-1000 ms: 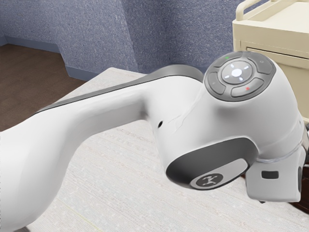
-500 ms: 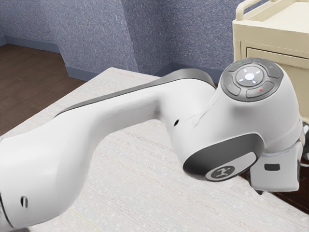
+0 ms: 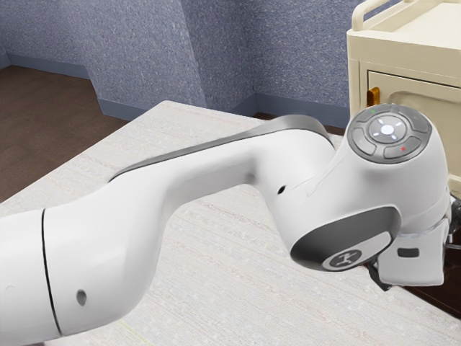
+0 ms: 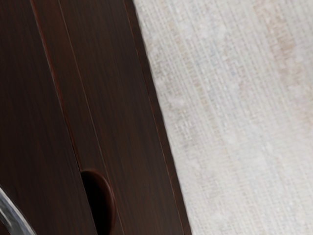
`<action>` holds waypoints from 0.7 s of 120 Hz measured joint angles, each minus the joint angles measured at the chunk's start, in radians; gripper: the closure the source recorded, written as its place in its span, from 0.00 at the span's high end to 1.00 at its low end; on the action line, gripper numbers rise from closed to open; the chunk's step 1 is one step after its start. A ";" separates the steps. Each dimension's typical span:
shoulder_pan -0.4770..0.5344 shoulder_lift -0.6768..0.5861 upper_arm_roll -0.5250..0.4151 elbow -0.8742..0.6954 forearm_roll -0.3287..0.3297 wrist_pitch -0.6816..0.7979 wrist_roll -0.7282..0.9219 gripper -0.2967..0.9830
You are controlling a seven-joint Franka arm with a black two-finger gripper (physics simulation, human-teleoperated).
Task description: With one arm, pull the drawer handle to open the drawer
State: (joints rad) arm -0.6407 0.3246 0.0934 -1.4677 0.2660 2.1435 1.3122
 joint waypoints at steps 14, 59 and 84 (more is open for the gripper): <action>-0.002 -0.024 0.000 -0.039 0.001 -0.001 0.000 0.77; -0.070 -0.165 0.029 -0.217 0.037 -0.005 -0.001 0.72; -0.072 -0.230 0.039 -0.285 0.051 -0.009 -0.001 0.74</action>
State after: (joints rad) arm -0.7125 0.0947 0.1328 -1.7531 0.3166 2.1347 1.3109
